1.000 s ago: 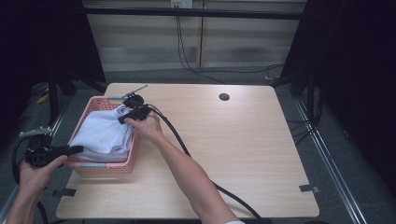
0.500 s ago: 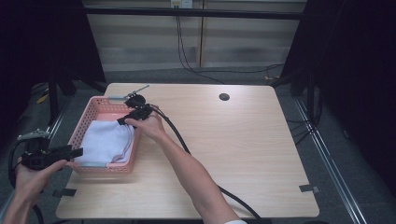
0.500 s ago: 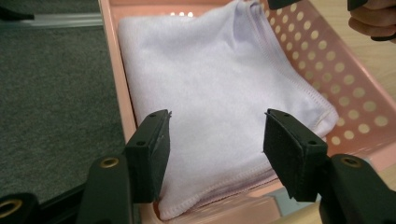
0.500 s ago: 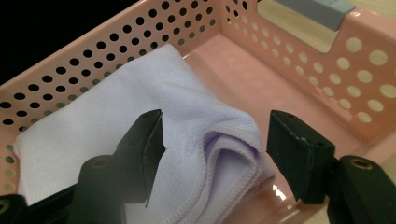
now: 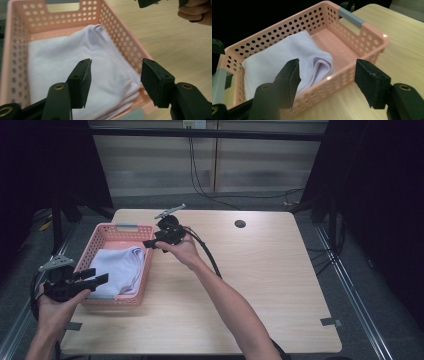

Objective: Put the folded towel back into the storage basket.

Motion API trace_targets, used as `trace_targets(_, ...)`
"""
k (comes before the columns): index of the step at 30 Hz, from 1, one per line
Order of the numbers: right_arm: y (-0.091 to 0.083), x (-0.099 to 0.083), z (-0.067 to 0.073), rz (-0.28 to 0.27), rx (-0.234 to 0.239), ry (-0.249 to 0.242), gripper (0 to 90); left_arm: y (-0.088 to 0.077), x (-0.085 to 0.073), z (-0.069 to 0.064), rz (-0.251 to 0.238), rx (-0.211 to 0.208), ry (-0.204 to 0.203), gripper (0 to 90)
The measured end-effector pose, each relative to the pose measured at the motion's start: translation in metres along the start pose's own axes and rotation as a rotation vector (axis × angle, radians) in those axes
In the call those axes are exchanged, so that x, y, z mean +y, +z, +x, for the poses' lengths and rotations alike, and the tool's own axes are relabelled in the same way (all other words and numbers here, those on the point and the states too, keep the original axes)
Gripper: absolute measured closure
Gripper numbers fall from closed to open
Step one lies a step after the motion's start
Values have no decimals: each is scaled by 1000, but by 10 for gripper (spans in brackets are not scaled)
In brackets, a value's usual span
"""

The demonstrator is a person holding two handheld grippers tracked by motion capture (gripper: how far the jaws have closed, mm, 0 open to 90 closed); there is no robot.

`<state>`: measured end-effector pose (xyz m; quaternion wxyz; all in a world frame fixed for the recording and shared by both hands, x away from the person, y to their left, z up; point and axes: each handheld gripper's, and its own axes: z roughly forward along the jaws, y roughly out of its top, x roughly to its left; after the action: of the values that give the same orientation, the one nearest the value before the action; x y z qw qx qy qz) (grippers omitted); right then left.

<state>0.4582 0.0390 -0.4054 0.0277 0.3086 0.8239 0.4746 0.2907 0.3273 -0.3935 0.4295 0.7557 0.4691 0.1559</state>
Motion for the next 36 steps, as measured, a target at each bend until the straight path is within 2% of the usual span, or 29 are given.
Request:
trace_targets(4,-27,-13,-7,-23,-6,0,393,8,1,-24,-4,-10,18,394)
trace_targets(7,-46,-28,-10,-39,-6,-8,409,17,2,-40,-26,-32,-7,347)
trace_targets(9,-58,-39,-12,-42,-11,-9,414,23,2,-50,-17,-30,17,349)
trace_targets(11,-72,-50,-14,-57,-9,0,420,30,3,-59,-15,-44,17,348)
trace_targets(14,-93,-65,-16,-59,-36,-6,425,40,4,-71,-5,-48,34,344)
trace_targets(16,-108,-75,-17,-71,-57,-3,426,45,5,-80,-13,-75,20,335)
trace_targets(17,-116,-80,-18,-81,-61,-3,429,48,6,-85,-9,-73,38,336)
trace_targets(19,-132,-92,-19,-92,-71,12,427,53,5,-93,-10,-80,45,331)
trace_targets(25,-182,-125,-22,-116,-114,37,407,73,-2,-118,34,-108,77,325)
trace_targets(30,-221,-157,-21,-101,-161,51,391,86,-9,-134,68,-122,80,303)
trace_targets(34,-250,-180,-14,-95,-197,56,388,92,-20,-148,99,-128,110,297)
trace_targets(35,-258,-187,-12,-95,-208,55,385,92,-24,-152,104,-109,99,310)
trace_targets(36,-266,-194,-10,-101,-219,63,386,90,-28,-154,119,-124,89,317)
